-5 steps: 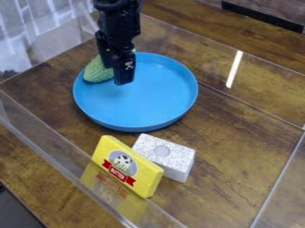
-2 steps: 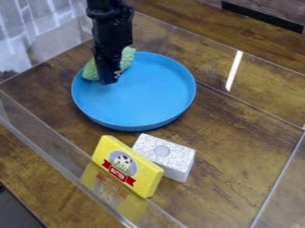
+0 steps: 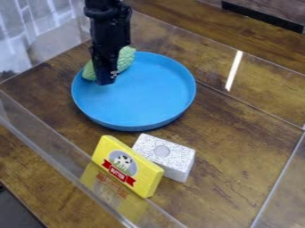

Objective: Put the green object in the blue tray

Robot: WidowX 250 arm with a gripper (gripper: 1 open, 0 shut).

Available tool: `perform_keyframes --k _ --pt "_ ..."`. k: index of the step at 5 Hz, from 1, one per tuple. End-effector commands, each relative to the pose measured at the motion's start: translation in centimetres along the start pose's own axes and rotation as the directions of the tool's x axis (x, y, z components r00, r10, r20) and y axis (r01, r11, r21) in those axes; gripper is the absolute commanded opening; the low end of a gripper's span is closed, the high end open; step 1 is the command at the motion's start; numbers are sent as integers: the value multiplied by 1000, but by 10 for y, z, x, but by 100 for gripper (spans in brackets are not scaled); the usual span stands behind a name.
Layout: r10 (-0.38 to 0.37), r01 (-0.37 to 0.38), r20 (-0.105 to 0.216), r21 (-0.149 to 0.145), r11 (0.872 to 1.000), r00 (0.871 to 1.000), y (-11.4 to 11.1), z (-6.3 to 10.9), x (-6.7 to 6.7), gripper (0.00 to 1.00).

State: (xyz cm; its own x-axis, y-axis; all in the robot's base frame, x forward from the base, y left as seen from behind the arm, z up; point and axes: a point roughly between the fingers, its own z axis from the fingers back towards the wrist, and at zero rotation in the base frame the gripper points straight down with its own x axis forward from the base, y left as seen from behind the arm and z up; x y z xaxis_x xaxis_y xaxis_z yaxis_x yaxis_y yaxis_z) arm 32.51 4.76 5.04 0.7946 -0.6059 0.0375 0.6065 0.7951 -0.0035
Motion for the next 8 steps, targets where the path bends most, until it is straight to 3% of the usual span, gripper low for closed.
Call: perform_keyframes --k 1,5,6,8 --pt "9 -12 45 59 998 999 9 28 -4 0" --pt "4 -6 22 68 998 1000 8 50 -17 0" --pt "-3 1 19 70 998 1000 8 47 -17 100" --pt "-28 27 19 72 997 999 9 35 -10 100"
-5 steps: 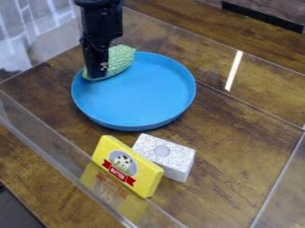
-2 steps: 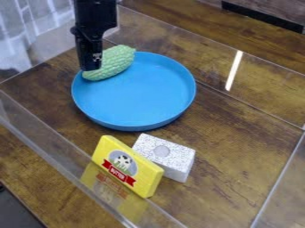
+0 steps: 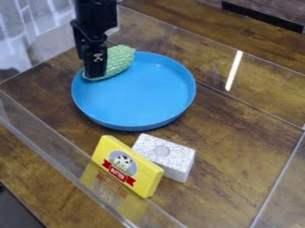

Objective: Put the green object in the blue tray

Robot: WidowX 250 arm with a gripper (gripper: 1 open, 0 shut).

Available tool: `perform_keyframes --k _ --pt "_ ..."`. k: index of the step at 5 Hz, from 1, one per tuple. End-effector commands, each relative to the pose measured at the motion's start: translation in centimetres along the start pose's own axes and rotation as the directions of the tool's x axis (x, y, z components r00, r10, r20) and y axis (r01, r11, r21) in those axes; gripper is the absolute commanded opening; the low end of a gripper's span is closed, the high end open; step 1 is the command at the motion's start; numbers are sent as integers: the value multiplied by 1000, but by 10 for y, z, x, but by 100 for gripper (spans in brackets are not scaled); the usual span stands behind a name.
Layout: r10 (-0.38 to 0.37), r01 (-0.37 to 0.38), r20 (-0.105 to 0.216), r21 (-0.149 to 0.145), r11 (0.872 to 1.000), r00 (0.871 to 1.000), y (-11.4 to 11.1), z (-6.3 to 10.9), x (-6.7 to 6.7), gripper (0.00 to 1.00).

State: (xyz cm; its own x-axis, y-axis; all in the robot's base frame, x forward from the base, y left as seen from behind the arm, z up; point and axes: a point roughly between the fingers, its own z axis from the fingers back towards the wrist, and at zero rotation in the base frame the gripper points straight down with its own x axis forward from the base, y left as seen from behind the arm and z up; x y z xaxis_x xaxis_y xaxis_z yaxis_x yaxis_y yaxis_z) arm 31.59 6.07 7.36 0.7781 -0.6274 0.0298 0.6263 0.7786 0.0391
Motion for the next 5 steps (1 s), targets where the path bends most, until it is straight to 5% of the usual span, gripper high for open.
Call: perform_keyframes --k 1,3,4,5 --pt "-15 14 29 30 999 999 5 2 11 100" --pt "-47 47 7 13 999 999 2 -13 27 100" --pt "-65 65 -2 12 998 998 2 -12 35 0" --pt "-81 81 -2 16 997 997 2 -9 37 0"
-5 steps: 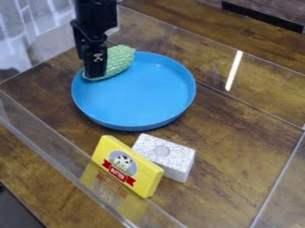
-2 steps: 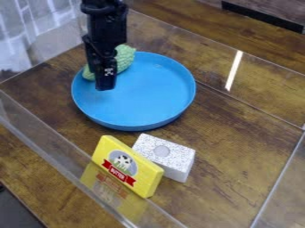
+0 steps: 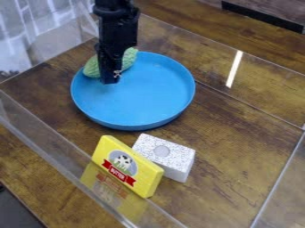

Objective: Put the green object in the blue tray

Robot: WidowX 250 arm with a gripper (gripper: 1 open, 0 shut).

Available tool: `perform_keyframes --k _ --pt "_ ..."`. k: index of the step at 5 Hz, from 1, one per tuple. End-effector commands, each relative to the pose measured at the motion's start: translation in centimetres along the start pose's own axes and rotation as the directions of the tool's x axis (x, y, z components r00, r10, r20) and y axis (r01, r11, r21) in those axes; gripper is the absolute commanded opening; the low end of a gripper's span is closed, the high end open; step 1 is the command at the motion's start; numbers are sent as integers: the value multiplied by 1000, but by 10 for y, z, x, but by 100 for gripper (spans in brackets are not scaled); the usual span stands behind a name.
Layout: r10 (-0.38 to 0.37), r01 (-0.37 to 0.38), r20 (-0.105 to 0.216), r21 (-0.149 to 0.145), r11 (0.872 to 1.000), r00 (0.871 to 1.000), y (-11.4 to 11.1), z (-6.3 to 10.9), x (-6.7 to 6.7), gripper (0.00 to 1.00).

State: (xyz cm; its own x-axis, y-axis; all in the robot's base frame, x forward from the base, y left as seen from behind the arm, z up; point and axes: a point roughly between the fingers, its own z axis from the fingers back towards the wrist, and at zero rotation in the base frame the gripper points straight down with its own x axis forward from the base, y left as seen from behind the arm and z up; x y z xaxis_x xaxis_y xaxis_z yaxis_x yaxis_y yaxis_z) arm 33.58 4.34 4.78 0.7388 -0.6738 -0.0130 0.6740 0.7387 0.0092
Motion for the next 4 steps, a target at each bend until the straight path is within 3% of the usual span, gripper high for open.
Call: perform_keyframes --k 1,2,3,4 --pt "-29 27 38 54 998 999 4 23 14 0" --pt "-38 36 38 55 998 999 5 23 15 100" --pt "-43 41 48 53 998 998 6 23 15 100" --pt "-55 52 53 55 997 997 7 28 12 0"
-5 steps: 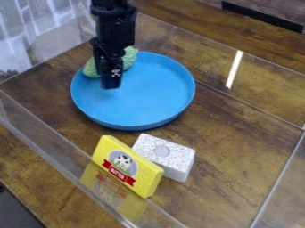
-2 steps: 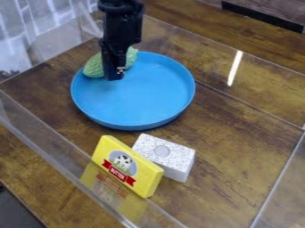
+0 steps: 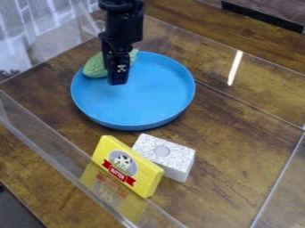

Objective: Put the green object in the blue tray

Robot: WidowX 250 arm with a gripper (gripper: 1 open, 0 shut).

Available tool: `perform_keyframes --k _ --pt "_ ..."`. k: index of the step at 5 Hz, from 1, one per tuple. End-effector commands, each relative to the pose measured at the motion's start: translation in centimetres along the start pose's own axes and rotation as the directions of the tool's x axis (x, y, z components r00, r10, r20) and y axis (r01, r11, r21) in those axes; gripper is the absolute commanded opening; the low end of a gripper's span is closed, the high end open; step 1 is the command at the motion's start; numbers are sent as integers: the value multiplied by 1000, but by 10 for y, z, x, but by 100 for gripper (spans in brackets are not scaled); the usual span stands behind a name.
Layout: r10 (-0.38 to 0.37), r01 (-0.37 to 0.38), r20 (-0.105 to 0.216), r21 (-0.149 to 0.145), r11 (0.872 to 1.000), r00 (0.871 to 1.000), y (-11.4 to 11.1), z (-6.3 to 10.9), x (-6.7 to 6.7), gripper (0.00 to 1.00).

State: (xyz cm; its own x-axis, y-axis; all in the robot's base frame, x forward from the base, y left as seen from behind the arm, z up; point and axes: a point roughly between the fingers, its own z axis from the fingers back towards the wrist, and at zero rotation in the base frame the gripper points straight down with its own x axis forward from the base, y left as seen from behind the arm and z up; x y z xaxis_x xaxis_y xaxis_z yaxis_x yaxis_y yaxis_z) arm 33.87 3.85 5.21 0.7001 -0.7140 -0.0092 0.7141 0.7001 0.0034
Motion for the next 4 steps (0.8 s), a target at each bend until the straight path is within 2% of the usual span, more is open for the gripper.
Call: perform_keyframes --k 1,2,3,4 --pt "-7 4 56 59 998 998 9 29 4 0" --pt "-8 5 63 53 999 998 10 29 3 100" --pt "-9 6 70 47 999 997 10 29 1 0" --pt "-12 9 78 43 999 997 9 33 0 0"
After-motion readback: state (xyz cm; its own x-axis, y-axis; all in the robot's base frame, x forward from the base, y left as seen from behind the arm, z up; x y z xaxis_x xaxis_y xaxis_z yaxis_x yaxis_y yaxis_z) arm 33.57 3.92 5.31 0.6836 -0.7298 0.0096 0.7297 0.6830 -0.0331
